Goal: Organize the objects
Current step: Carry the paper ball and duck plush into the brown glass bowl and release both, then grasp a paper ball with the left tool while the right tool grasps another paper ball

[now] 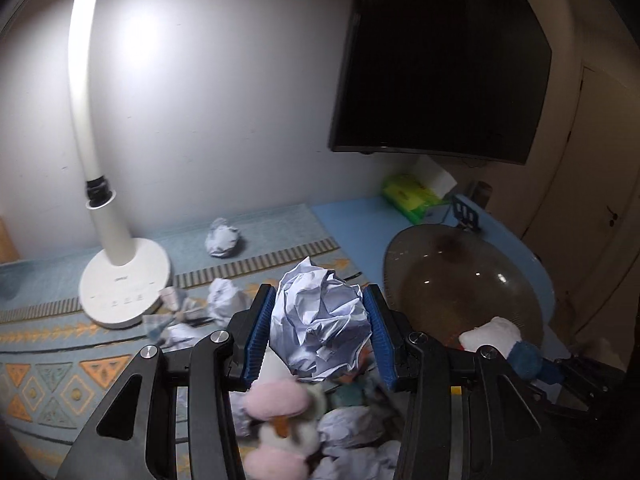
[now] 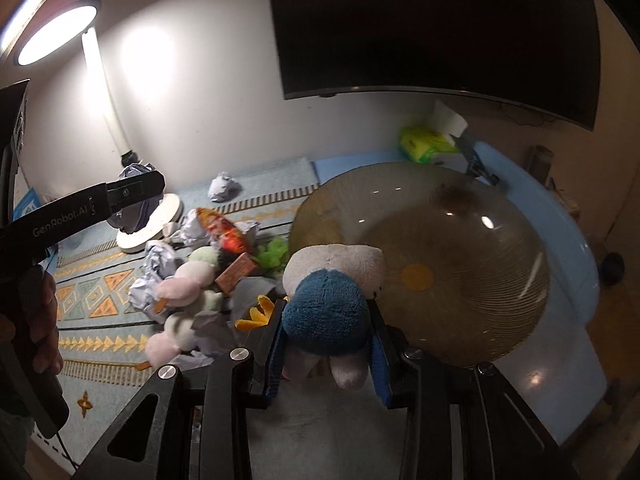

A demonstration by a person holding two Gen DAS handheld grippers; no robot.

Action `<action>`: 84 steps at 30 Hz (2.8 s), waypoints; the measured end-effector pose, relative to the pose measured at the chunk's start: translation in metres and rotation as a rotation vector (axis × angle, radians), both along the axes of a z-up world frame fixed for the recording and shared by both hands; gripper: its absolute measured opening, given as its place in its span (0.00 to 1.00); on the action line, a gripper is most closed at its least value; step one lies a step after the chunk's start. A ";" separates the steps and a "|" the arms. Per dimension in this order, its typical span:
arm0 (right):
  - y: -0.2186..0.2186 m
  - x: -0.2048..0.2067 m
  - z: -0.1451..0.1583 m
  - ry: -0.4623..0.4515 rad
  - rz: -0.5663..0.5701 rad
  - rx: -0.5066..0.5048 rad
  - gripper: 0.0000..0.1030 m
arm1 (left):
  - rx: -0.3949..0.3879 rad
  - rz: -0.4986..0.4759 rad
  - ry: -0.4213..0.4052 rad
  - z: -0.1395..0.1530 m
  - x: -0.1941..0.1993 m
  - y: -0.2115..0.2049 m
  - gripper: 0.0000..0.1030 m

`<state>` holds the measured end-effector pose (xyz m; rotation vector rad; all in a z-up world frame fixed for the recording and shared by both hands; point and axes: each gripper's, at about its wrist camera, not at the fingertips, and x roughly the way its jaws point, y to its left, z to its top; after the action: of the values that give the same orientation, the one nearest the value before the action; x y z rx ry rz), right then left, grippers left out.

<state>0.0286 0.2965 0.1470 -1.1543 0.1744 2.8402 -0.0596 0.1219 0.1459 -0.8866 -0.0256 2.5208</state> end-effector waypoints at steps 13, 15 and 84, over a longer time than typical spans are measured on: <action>0.081 -0.030 -0.010 -0.053 -0.202 0.044 0.34 | -0.028 -0.191 -0.103 -0.028 -0.021 0.135 0.41; 0.089 -0.034 -0.014 -0.062 -0.227 0.025 0.34 | -0.015 -0.193 -0.130 -0.034 -0.028 0.143 0.41; -0.068 -0.005 -0.041 -0.159 0.105 -0.075 0.88 | -0.087 0.249 -0.337 -0.072 0.060 -0.091 0.99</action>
<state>0.0240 0.2289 0.1057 -1.4396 0.2192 2.8350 0.0005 0.0311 0.0742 -1.4131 -0.1429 2.5788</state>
